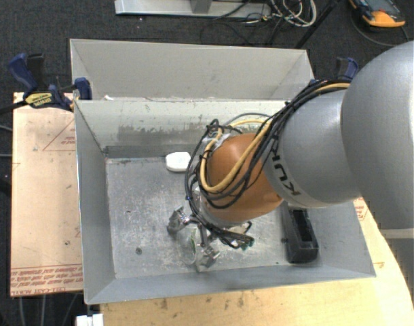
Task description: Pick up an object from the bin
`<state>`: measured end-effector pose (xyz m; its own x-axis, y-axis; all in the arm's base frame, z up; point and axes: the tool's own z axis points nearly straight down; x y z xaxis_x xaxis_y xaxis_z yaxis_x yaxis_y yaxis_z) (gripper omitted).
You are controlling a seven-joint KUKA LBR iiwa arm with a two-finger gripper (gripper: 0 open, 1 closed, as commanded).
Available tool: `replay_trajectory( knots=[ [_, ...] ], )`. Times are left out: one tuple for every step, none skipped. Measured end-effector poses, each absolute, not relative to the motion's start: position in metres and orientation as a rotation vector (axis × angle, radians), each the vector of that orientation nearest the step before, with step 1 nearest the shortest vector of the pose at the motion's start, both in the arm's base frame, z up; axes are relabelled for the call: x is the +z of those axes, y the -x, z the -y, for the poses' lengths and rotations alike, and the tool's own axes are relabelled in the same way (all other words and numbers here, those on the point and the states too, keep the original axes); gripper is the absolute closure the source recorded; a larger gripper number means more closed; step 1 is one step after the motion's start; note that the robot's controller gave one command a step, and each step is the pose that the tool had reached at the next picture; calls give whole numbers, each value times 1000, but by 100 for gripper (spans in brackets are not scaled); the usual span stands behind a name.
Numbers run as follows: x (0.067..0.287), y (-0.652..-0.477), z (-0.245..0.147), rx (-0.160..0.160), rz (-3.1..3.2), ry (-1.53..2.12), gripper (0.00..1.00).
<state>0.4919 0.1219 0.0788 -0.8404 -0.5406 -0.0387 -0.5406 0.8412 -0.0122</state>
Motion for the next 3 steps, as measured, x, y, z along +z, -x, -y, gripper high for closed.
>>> replay_trajectory(
  knots=[
    [79, -496, -117, 5, -3010, 788, 100],
    [79, -496, -117, 5, -3010, 788, 100],
    [79, -497, -117, 4, -3014, 788, 100]
  ],
)
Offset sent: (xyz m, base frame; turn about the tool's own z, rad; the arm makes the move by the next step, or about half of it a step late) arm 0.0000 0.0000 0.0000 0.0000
